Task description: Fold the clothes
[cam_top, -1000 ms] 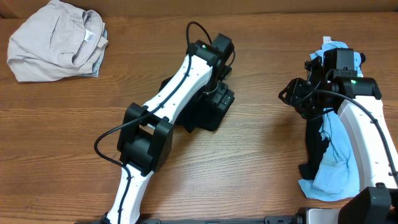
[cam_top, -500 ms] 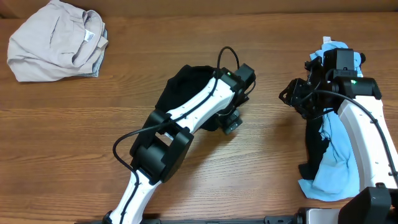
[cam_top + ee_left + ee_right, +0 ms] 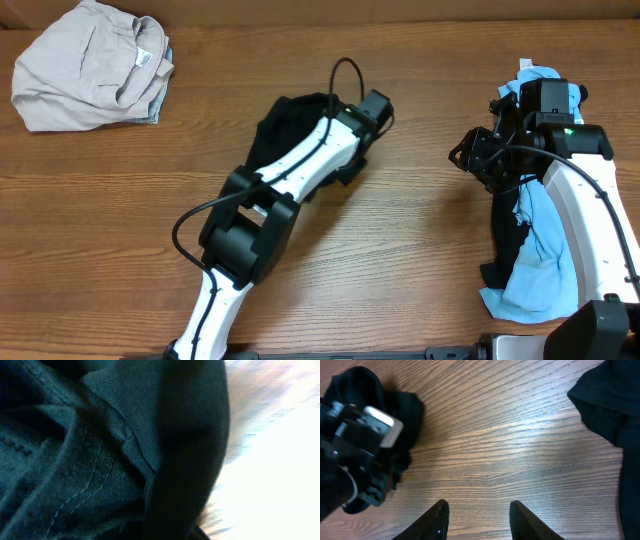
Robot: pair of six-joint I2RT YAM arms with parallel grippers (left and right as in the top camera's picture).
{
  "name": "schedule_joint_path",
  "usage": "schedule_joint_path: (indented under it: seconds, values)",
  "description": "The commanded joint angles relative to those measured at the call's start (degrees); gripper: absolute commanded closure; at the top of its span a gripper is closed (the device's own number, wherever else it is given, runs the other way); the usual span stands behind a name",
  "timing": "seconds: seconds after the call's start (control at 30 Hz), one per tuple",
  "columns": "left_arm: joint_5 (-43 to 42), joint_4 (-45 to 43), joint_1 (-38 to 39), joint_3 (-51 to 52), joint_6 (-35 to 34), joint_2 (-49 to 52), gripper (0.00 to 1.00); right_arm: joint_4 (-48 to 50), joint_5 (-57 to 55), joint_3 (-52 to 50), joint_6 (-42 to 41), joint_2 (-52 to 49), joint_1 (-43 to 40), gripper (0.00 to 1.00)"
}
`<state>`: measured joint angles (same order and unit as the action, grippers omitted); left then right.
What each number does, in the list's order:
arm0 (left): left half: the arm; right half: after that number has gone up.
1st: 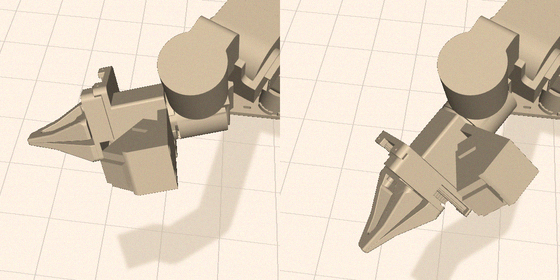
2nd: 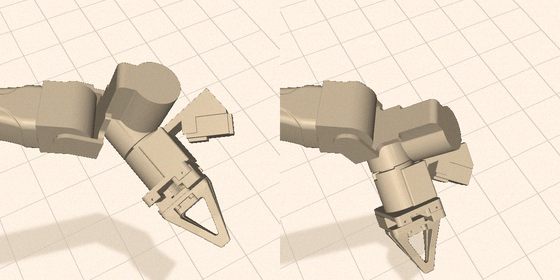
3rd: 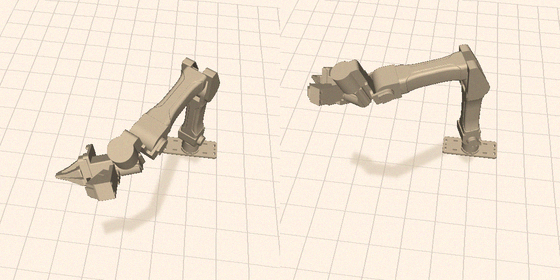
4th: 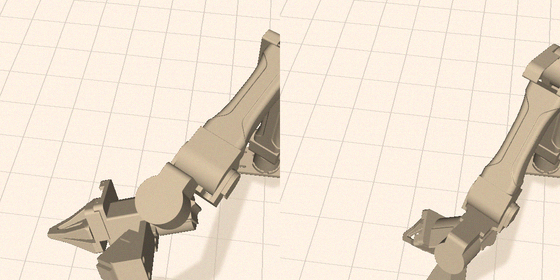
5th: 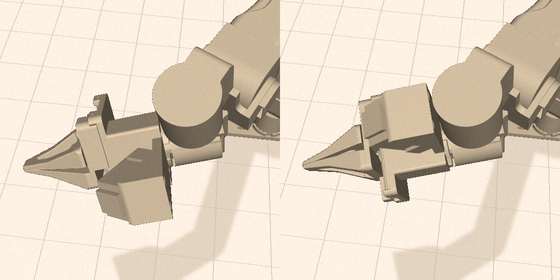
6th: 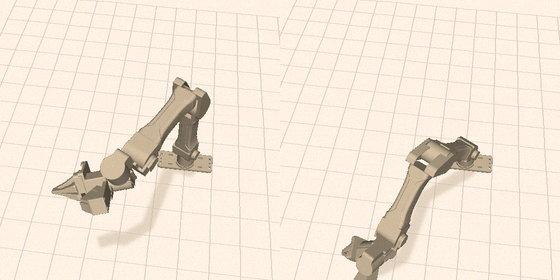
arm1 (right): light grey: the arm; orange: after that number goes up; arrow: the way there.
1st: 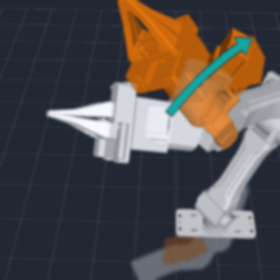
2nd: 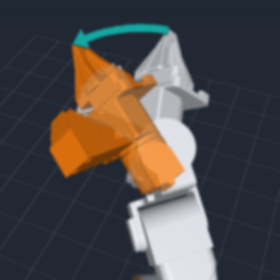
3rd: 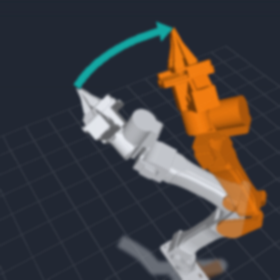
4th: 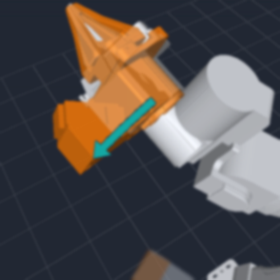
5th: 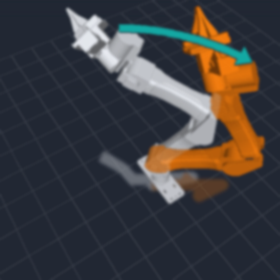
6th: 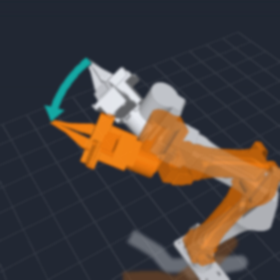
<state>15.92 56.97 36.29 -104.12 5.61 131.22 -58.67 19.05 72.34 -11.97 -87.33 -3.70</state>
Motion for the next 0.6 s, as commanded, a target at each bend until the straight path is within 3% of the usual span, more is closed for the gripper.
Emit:
schedule_joint_path:
  seconds: [0.0,0.17,0.57]
  values:
    - [2.7,0.9,-3.5,0.2,-4.5,0.3,0.96,0.1,-0.6,0.9,0.5,0.4,-0.3,0.57]
    - [2.2,6.9,-7.9,-5.5,-7.8,-1.2,0.96,0.3,-0.6,0.9,0.5,0.4,-0.3,0.57]
    - [2.1,23.1,-20.3,-37.9,-6.8,-3.9,0.96,0.2,-0.6,0.9,0.5,0.4,-0.3,0.57]
